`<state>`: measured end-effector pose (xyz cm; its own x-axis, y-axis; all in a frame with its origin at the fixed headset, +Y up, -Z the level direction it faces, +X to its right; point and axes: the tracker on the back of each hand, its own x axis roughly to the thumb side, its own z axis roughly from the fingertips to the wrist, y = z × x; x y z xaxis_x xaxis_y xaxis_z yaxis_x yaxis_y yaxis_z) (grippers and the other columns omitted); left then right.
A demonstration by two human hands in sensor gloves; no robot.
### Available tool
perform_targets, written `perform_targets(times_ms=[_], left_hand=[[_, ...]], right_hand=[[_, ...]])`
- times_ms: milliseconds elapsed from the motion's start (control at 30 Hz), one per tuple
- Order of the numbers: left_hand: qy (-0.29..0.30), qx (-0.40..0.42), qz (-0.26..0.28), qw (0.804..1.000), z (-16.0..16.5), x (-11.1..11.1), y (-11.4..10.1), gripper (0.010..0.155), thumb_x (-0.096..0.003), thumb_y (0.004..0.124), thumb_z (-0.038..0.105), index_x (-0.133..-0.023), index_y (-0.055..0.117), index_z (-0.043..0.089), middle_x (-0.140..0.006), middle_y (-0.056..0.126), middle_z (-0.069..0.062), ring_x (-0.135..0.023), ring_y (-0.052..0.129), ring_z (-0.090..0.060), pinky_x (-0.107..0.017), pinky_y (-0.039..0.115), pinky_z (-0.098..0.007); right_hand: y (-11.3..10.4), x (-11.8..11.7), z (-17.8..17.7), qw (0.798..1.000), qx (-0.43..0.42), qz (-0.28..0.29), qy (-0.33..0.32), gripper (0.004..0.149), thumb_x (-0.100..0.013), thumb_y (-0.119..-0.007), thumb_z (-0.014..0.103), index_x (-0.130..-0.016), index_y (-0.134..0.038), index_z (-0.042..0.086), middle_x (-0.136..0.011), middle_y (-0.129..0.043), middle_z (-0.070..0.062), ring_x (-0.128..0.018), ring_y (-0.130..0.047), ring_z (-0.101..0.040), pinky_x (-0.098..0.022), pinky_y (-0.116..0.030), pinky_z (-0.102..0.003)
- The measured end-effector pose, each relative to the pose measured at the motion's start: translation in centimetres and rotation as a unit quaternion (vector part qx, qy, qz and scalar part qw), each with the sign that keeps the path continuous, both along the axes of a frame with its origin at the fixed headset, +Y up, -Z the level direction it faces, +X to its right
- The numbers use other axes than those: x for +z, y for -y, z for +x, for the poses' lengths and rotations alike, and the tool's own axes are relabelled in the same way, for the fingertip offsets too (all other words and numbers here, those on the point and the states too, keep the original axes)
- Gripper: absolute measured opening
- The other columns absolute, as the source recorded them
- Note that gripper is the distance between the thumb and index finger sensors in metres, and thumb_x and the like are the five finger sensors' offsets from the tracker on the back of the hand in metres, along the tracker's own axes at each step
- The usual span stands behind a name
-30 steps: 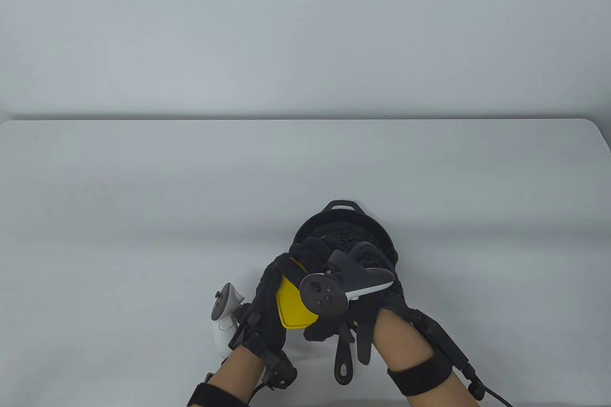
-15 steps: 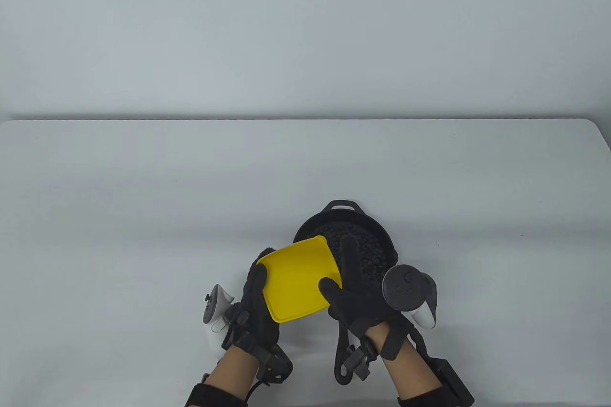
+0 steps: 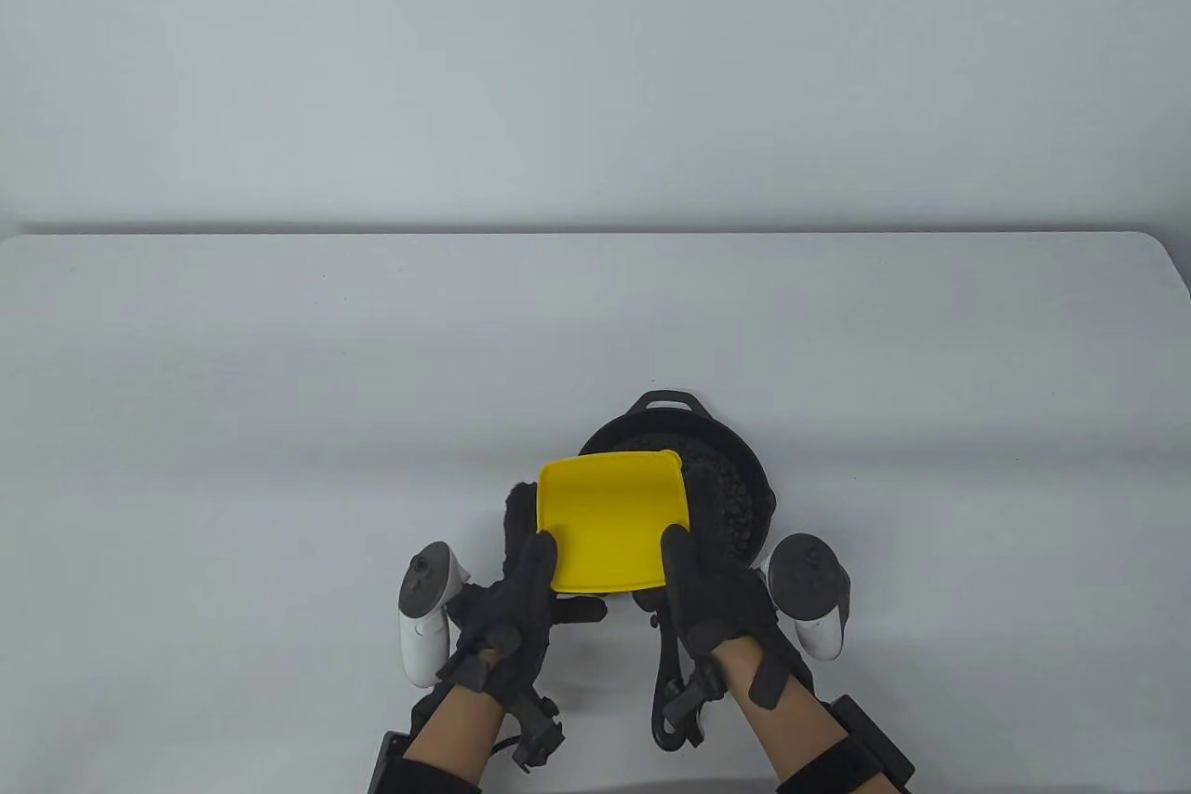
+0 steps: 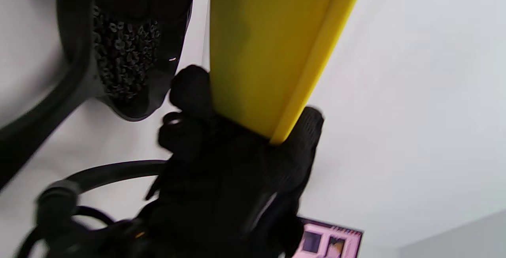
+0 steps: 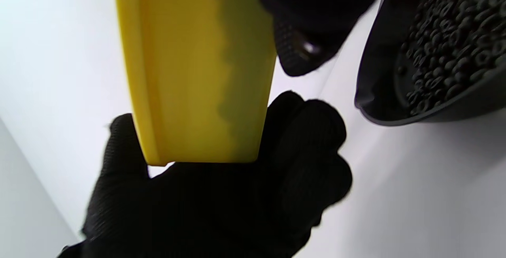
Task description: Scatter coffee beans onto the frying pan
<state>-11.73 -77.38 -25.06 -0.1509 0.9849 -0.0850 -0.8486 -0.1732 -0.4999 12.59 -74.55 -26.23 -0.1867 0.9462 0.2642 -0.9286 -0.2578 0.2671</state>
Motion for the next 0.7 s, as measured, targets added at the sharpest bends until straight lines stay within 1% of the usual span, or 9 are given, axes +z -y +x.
perform_targets(times_ms=[100,333,433,467,500,567,600,633,700], left_hand=[[-0.032,-0.004,-0.011,0.999,0.4,0.2,0.3,0.084,-0.0483,0.046,0.077,-0.103,-0.006,0.039,-0.101,0.043,-0.023,-0.077,0.078,-0.039,-0.055,0.077,-0.043],[-0.055,-0.026,-0.018,0.998,-0.6,0.2,0.7,0.078,-0.0503,0.044,0.071,-0.105,-0.001,0.038,-0.097,0.051,-0.024,-0.069,0.084,-0.035,-0.049,0.081,-0.040],[-0.070,-0.008,-0.029,0.997,-1.1,0.1,0.7,0.078,-0.0512,0.045,0.070,-0.106,0.001,0.036,-0.097,0.051,-0.025,-0.068,0.085,-0.035,-0.047,0.081,-0.039],[-0.081,0.001,-0.034,0.996,-1.3,0.0,0.7,0.078,-0.0515,0.045,0.069,-0.107,0.002,0.036,-0.097,0.051,-0.025,-0.067,0.085,-0.034,-0.047,0.081,-0.039],[-0.100,0.009,-0.038,0.994,-1.8,-0.1,0.7,0.078,-0.0518,0.046,0.069,-0.107,0.004,0.035,-0.098,0.051,-0.025,-0.067,0.085,-0.035,-0.047,0.081,-0.039],[-0.128,-0.001,-0.040,0.991,-2.7,-0.3,0.6,0.078,-0.0521,0.047,0.069,-0.108,0.007,0.033,-0.098,0.052,-0.025,-0.066,0.086,-0.035,-0.046,0.082,-0.039],[-0.137,-0.011,-0.038,0.990,-3.2,-0.4,0.5,0.078,-0.0522,0.047,0.069,-0.108,0.007,0.033,-0.098,0.052,-0.025,-0.066,0.086,-0.035,-0.046,0.082,-0.039],[-0.151,-0.029,-0.039,0.987,-3.9,-0.6,0.5,0.078,-0.0522,0.047,0.069,-0.108,0.007,0.033,-0.099,0.052,-0.025,-0.066,0.086,-0.034,-0.047,0.082,-0.039],[-0.189,-0.062,-0.045,0.979,-5.4,-0.8,0.5,0.078,-0.0526,0.047,0.069,-0.109,0.009,0.031,-0.100,0.051,-0.025,-0.067,0.086,-0.035,-0.047,0.082,-0.039]], right_hand=[[0.8,-0.2,0.3,0.999,-0.019,-0.021,-0.015,0.078,-0.062,-0.040,0.055,-0.104,0.008,0.011,-0.104,-0.002,-0.029,-0.045,-0.090,-0.038,-0.022,-0.085,-0.025],[1.2,-0.4,-0.4,0.999,-0.010,-0.042,-0.032,0.079,-0.063,-0.041,0.056,-0.105,0.007,0.010,-0.104,-0.002,-0.030,-0.047,-0.090,-0.039,-0.024,-0.086,-0.027],[1.2,-0.9,-0.5,0.998,-0.013,-0.055,-0.037,0.084,-0.064,-0.045,0.060,-0.103,0.009,0.009,-0.103,0.000,-0.029,-0.055,-0.089,-0.043,-0.030,-0.085,-0.031],[1.2,-1.0,-0.4,0.998,-0.019,-0.052,-0.039,0.087,-0.064,-0.045,0.063,-0.101,0.014,0.011,-0.103,0.004,-0.028,-0.061,-0.085,-0.045,-0.034,-0.084,-0.033],[1.0,-1.1,0.1,0.998,-0.031,-0.041,-0.036,0.088,-0.064,-0.044,0.065,-0.099,0.018,0.014,-0.104,0.010,-0.025,-0.070,-0.079,-0.047,-0.040,-0.081,-0.037],[0.6,-1.3,0.9,0.999,-0.036,-0.023,-0.026,0.091,-0.061,-0.046,0.069,-0.099,0.020,0.019,-0.106,0.014,-0.021,-0.086,-0.062,-0.055,-0.050,-0.075,-0.047],[0.4,-1.4,1.2,0.999,-0.027,-0.010,-0.028,0.090,-0.061,-0.047,0.070,-0.100,0.019,0.022,-0.108,0.014,-0.018,-0.093,-0.053,-0.056,-0.059,-0.067,-0.052],[0.0,-1.6,1.7,0.999,0.009,0.017,-0.038,0.090,-0.060,-0.047,0.070,-0.102,0.018,0.023,-0.109,0.014,-0.015,-0.099,-0.043,-0.055,-0.068,-0.056,-0.057],[-0.5,-1.7,2.1,0.995,0.078,0.046,-0.049,0.090,-0.059,-0.050,0.070,-0.105,0.014,0.025,-0.110,0.016,-0.010,-0.107,-0.026,-0.052,-0.075,-0.036,-0.063]])
